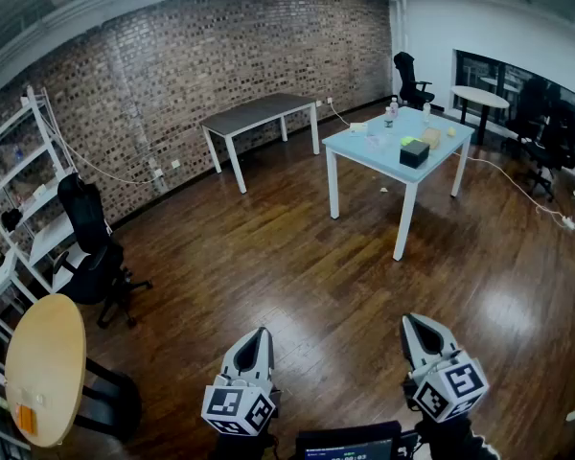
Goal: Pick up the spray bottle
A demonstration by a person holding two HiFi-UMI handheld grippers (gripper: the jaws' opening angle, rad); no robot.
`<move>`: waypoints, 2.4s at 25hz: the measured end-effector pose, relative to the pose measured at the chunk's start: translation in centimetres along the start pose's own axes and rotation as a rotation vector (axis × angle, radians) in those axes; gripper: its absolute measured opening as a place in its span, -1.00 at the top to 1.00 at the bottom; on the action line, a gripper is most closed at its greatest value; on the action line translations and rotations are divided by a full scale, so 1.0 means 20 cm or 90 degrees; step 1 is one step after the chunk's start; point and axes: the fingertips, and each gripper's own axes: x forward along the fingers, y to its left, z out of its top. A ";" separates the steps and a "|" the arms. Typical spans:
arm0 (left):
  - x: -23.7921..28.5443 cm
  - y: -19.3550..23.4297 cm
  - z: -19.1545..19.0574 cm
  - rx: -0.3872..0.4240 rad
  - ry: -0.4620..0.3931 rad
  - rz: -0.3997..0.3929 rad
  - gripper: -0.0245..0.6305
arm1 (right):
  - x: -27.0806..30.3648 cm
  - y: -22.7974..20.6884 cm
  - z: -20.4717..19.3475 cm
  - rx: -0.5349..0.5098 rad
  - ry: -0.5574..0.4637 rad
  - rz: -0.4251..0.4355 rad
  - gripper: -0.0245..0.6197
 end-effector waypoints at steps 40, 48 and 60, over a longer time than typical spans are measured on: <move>1.43 -5.49 -1.22 0.018 0.152 -0.831 0.92 | -3.91 -3.44 0.56 -0.061 -0.134 -0.737 0.88; 1.20 -6.61 -1.39 0.015 0.189 -1.028 0.92 | -4.80 -3.64 0.62 -0.071 -0.149 -0.934 0.88; -0.47 -8.33 -1.59 0.044 0.161 -1.285 0.92 | -6.97 -3.15 0.60 -0.066 -0.233 -1.171 0.88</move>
